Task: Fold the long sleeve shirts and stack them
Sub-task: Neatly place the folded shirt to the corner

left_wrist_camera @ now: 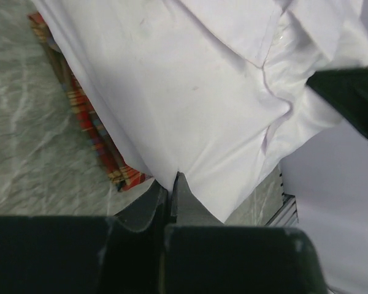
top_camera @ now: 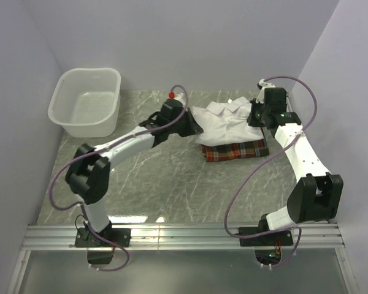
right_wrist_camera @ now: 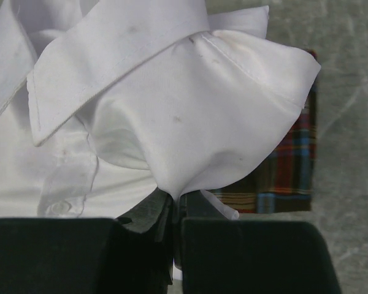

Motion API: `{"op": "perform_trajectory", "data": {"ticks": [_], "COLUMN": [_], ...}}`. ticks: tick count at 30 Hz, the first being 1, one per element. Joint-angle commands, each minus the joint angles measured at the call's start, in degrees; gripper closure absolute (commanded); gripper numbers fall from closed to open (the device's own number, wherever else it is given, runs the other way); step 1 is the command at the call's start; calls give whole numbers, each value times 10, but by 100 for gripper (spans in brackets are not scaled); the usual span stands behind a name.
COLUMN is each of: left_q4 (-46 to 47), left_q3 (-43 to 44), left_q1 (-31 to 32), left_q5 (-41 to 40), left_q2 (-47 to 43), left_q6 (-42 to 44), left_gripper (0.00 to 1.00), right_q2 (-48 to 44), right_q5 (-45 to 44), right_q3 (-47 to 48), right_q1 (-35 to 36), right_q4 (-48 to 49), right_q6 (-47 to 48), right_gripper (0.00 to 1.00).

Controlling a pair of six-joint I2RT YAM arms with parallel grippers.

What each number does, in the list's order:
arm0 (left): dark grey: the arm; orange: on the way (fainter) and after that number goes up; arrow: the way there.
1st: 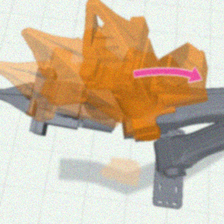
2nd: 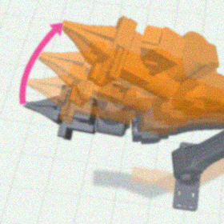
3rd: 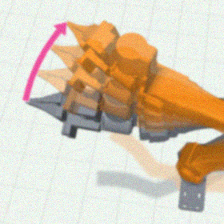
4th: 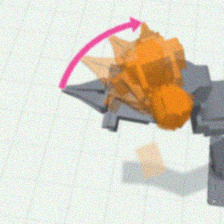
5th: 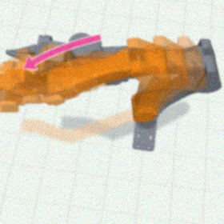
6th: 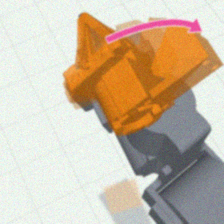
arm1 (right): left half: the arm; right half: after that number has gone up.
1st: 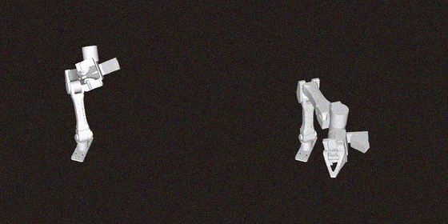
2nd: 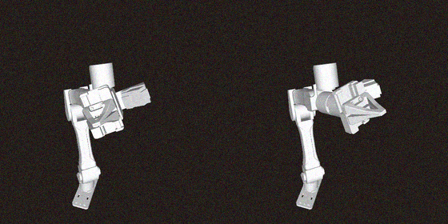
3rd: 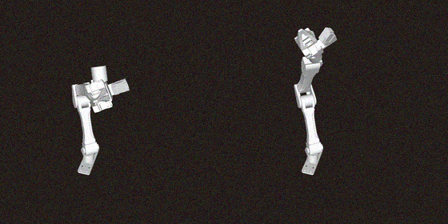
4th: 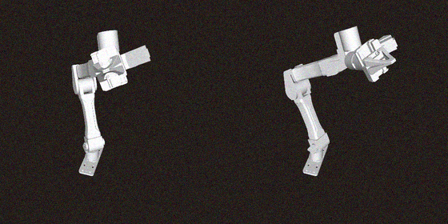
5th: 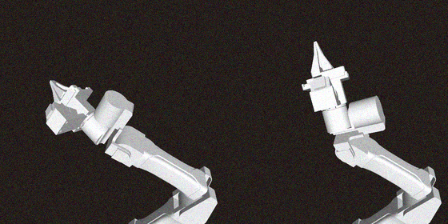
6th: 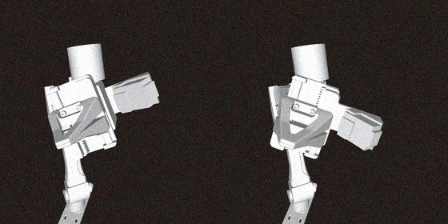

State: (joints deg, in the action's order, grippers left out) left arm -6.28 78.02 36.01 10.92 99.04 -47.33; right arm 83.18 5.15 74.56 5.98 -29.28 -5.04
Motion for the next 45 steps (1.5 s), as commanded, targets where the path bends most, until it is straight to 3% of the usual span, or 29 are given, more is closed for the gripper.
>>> {"op": "perform_trajectory", "data": {"ticks": [1, 10, 18, 22, 25, 26, 27, 29, 30, 33, 37, 45], "left_q4": [43, 58, 47, 13, -5, -7, -5, 6, 5, -12, -22, -5], "left_q3": [45, 86, 67, 64, 76, 72, 67, 50, 46, 56, 74, 140], "left_q1": [31, 86, 94, 95, 94, 93, 93, 94, 94, 93, 93, 93], "left_q5": [-53, -107, -121, -160, -178, -179, -179, -178, -184, -203, -225, -179], "left_q2": [41, 179, 195, 191, 189, 186, 183, 165, 159, 131, 87, 93], "left_q6": [0, -13, -51, -72, -72, -76, -79, -81, -81, -73, -57, -19], "left_gripper": [99, 99, 98, 87, 80, 72, 58, 47, 35, 24, 23, 31], "right_q2": [6, 102, 161, 167, 163, 161, 155, 146, 134, 98, 51, 40], "right_q5": [-40, -23, -44, -51, -75, -87, -90, -100, -102, -95, -62, 35], "right_q3": [-5, -14, -28, -30, -30, -28, -26, -13, -7, 8, 22, 3], "right_q1": [-47, -103, -119, -121, -121, -123, -123, -125, -127, -128, -127, -134], "right_q4": [49, 100, 112, 106, 96, 92, 87, 73, 67, 59, 77, 126], "right_q6": [44, 28, 0, -14, -28, -31, -39, -51, -64, -90, -114, -182], "right_gripper": [100, 100, 100, 94, 75, 65, 64, 59, 59, 47, 29, 26]}}
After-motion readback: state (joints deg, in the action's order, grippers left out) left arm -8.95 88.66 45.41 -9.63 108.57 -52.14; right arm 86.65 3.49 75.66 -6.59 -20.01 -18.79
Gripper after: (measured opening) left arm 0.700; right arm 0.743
